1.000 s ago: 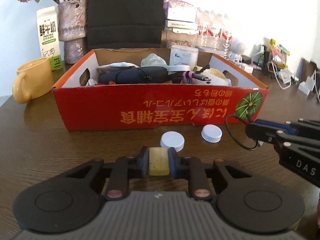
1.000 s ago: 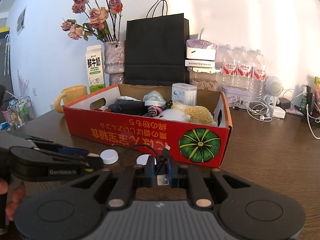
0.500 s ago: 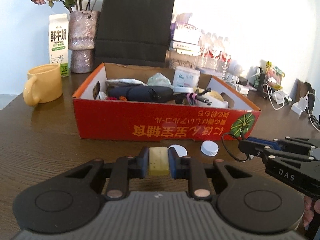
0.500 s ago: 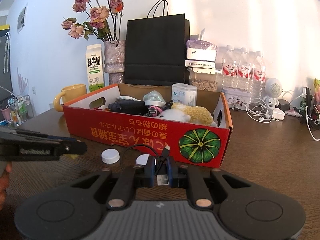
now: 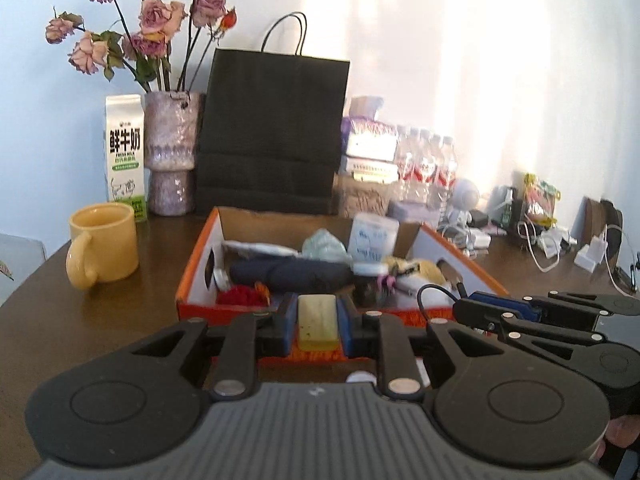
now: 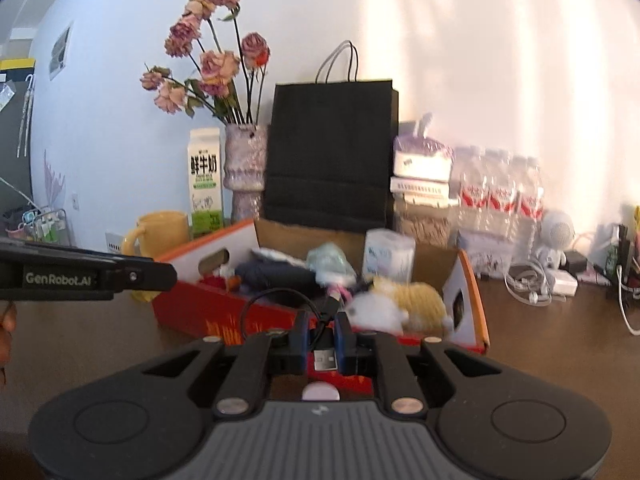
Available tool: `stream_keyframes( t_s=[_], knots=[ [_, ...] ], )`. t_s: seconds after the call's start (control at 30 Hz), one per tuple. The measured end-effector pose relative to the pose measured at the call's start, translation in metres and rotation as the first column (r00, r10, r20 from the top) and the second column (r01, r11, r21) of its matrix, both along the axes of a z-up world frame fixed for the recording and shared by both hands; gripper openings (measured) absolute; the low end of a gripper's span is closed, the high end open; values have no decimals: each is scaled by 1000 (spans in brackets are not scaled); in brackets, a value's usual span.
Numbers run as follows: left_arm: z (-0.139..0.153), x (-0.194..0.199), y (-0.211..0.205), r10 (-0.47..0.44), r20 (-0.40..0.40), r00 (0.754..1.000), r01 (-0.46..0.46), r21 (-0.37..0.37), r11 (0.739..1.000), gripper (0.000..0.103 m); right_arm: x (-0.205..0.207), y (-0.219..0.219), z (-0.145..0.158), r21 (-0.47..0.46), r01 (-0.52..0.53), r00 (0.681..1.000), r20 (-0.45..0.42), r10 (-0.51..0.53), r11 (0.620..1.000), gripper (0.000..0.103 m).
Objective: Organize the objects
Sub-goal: 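Carry the soap bar with the left tool while the right tool carries the cable over the box, then open both tools over the box to drop the soap bar and USB cable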
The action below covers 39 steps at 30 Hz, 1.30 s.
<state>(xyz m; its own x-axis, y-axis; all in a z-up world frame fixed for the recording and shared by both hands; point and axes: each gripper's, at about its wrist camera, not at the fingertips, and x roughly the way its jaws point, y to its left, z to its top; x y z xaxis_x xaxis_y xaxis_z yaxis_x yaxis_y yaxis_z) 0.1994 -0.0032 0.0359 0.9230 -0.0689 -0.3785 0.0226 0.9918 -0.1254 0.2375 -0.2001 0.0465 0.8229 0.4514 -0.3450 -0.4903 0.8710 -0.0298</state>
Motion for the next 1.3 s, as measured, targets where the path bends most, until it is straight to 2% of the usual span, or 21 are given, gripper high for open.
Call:
stream_keyframes(
  t_s=[0.27, 0.5, 0.9, 1.17, 1.23, 1.27, 1.3],
  knots=[
    [15, 27, 7, 9, 50, 999, -7, -24, 1000, 22, 18, 20, 23, 4, 11, 998, 69, -12, 1000, 12],
    [22, 61, 11, 14, 78, 997, -11, -47, 999, 22, 53, 36, 32, 13, 29, 994, 104, -30, 999, 12],
    [2, 120, 17, 4, 34, 999, -4, -21, 1000, 22, 113, 25, 11, 2, 73, 996, 46, -73, 997, 12],
    [-6, 131, 24, 14, 20, 1000, -13, -13, 1000, 23, 126, 28, 1, -19, 59, 998, 17, -59, 998, 12],
    [-7, 131, 23, 17, 20, 1000, -16, -8, 1000, 28, 127, 28, 0, -21, 60, 998, 10, -60, 998, 12],
    [-7, 130, 23, 16, 21, 1000, -16, -9, 1000, 43, 128, 28, 0, -21, 61, 998, 6, -61, 998, 13],
    [-7, 130, 23, 21, 26, 999, -21, -13, 1000, 65, 129, 27, -1, -20, 63, 998, -2, -63, 998, 14]
  ],
)
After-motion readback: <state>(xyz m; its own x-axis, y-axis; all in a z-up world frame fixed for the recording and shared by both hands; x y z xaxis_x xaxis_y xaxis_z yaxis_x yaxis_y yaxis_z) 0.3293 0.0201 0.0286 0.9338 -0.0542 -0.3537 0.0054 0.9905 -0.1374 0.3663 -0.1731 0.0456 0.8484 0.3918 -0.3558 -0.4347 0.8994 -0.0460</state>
